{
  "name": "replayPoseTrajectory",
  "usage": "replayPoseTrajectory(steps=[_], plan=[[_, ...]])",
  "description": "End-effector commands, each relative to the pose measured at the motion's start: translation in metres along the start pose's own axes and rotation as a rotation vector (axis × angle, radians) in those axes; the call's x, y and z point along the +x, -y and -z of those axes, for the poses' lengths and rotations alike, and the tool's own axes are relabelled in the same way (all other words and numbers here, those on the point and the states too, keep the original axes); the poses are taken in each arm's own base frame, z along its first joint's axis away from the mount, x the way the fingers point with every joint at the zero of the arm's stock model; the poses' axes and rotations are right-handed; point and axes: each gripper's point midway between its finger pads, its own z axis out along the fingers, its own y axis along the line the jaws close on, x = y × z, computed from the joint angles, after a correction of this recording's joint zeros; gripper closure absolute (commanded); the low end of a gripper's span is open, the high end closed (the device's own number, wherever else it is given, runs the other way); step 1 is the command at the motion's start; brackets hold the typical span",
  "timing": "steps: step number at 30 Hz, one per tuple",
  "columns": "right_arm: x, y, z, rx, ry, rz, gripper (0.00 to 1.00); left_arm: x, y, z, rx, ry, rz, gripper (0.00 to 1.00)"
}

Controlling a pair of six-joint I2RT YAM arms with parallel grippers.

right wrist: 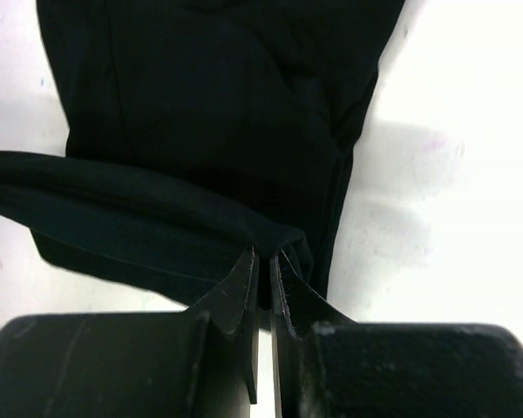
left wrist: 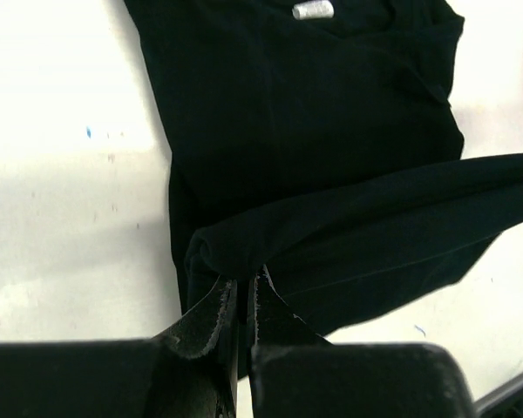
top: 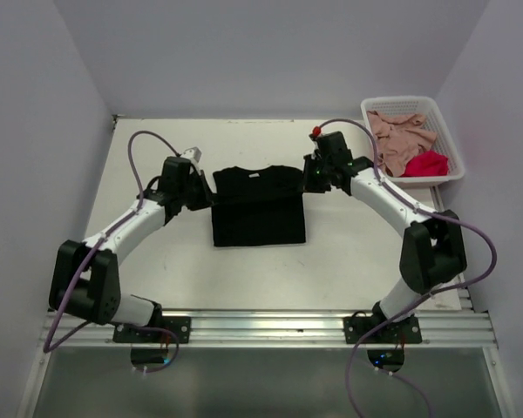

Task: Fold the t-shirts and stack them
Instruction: Fold the long partially folded tshirt into a neat square

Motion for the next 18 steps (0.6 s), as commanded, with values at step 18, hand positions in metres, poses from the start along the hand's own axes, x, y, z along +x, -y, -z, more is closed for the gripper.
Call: replayPoseTrajectory(steps=[18], plan=[[-0.148, 0.049, -0.118, 0.102, 0.143, -0.049, 1.0, -0.192, -0.002, -0.108, 0.062, 0.279, -0.028, 1.0]])
